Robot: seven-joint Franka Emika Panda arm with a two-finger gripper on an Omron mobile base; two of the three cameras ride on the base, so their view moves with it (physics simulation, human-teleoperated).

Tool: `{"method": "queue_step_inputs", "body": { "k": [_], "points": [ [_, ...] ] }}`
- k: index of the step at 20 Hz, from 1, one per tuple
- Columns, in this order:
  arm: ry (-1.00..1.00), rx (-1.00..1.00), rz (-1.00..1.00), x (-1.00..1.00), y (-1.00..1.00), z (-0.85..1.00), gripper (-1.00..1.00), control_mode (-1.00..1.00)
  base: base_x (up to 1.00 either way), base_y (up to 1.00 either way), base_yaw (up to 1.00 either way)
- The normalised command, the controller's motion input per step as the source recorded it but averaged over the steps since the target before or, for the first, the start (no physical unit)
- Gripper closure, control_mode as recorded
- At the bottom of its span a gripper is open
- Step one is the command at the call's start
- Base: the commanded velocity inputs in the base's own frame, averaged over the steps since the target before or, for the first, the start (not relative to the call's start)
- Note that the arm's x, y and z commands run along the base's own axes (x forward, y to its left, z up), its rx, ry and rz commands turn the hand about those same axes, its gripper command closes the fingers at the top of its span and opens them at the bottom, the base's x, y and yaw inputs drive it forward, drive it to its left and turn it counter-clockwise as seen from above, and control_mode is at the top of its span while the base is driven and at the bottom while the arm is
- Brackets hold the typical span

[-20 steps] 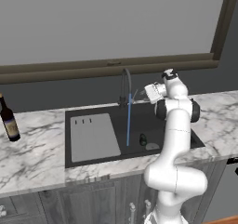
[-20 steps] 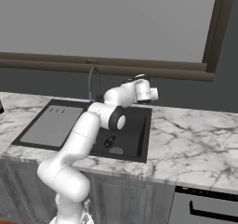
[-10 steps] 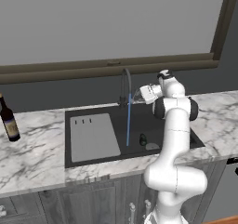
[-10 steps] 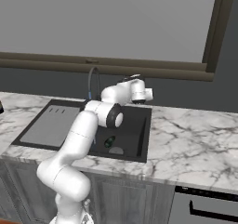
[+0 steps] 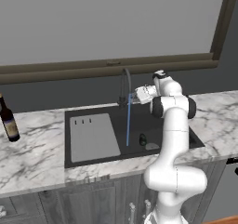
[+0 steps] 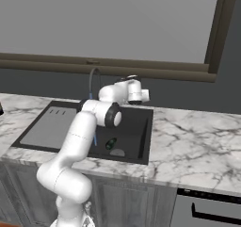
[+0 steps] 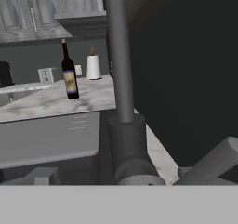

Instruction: Turn on the sink faucet. Then move the eggplant from the counter to the sink. Turn off the sink. Move the vegetable from the sink to the pot next to the stove. Finally move the pot to the rear left burner.

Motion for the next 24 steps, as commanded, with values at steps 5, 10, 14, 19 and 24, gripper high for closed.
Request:
{"method": "queue_step_inputs", "body": {
  "k": [5,10,14,19,24],
  "points": [
    [0.01,0.00,0.00,-0.02,0.46,0.10,-1.00,-1.00,0.00,0.00,0.00],
    [0.00,0.00,0.00,-0.13,0.53,0.20,-1.00,-1.00,0.00,0.00,0.00],
    [0.00,0.00,0.00,-0.13,0.51,0.21,-1.00,-1.00,0.00,0.00,0.00],
    [0.00,0.00,0.00,-0.12,0.50,0.15,-1.00,-1.00,0.00,0.00,0.00],
    [-0.01,0.00,0.00,-0.04,0.04,0.01,-1.00,-1.00,0.00,0.00,0.00]
  ]
}}
